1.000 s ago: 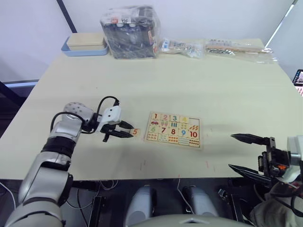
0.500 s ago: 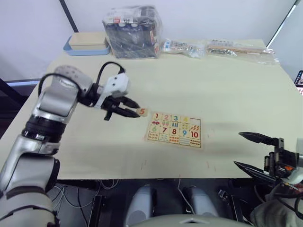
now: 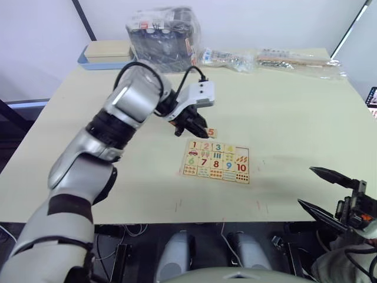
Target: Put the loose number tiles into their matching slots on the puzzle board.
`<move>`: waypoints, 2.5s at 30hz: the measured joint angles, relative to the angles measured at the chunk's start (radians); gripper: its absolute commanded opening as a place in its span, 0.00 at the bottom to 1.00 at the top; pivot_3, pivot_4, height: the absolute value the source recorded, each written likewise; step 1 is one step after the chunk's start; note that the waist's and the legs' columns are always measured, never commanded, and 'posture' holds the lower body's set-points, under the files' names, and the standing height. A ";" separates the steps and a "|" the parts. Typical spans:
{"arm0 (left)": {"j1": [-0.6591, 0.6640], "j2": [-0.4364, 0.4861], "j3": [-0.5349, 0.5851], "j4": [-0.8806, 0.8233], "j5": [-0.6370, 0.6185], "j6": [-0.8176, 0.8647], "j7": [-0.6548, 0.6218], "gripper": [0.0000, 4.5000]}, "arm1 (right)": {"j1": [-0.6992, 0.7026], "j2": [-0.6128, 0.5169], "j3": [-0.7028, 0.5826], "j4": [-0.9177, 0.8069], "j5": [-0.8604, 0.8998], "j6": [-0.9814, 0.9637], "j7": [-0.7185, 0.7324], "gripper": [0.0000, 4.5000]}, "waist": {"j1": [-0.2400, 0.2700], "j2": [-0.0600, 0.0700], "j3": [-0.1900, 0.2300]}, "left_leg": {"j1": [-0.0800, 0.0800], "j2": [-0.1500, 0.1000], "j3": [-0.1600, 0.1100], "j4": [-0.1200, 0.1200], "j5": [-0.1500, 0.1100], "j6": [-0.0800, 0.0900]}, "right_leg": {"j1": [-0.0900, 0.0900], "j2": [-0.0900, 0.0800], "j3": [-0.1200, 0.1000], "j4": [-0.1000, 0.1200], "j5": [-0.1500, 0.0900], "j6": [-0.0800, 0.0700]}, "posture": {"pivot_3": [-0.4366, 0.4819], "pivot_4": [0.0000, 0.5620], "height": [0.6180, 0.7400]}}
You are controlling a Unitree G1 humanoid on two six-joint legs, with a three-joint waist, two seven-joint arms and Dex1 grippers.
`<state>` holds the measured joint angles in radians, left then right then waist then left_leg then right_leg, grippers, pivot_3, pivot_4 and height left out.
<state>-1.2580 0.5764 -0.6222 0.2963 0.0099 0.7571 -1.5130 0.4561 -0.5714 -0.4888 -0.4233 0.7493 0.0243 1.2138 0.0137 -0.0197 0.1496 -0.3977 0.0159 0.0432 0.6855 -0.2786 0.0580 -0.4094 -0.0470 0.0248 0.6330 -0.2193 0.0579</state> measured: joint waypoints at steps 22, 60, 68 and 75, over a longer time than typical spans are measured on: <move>-0.164 -0.491 -0.111 0.624 0.262 -0.256 0.137 0.21 | 0.005 -0.007 0.000 0.000 -0.001 -0.007 -0.003 1.00 | 0.001 -0.001 0.001 | -0.004 -0.004 -0.004 0.000 -0.001 0.002 | 0.000 0.000 0.001 -0.002 -0.001 0.002 | 0.48 0.27 1.00; -0.145 -0.621 -0.085 0.696 0.303 -0.174 0.249 0.21 | 0.038 -0.013 0.001 -0.036 0.004 -0.004 -0.023 1.00 | 0.001 -0.001 0.001 | -0.004 -0.004 -0.006 0.000 -0.001 0.002 | 0.000 -0.001 0.000 -0.002 0.001 0.005 | 0.48 0.27 1.00; -0.137 -0.619 -0.085 0.692 0.307 -0.174 0.244 0.21 | 0.032 -0.013 0.001 -0.036 0.004 -0.004 -0.022 1.00 | 0.001 -0.001 0.000 | -0.004 -0.004 -0.006 0.000 -0.001 0.002 | 0.000 -0.001 0.000 -0.002 0.001 0.005 | 0.48 0.27 1.00; -0.113 -0.605 -0.085 0.659 0.314 -0.164 0.230 0.21 | 0.027 -0.015 0.001 -0.035 0.004 -0.004 -0.022 1.00 | 0.001 0.000 0.000 | -0.004 -0.004 -0.006 0.000 -0.001 0.002 | 0.000 -0.001 0.000 -0.002 0.001 0.005 | 0.48 0.27 1.00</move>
<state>-1.3713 -0.0283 -0.7071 0.9553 0.3236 0.5935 -1.2832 0.4834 -0.5860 -0.4882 -0.4587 0.7536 0.0208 1.1922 0.0143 -0.0200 0.1499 -0.4013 0.0121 0.0369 0.6854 -0.2797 0.0598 -0.4095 -0.0481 0.0251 0.6314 -0.2186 0.0627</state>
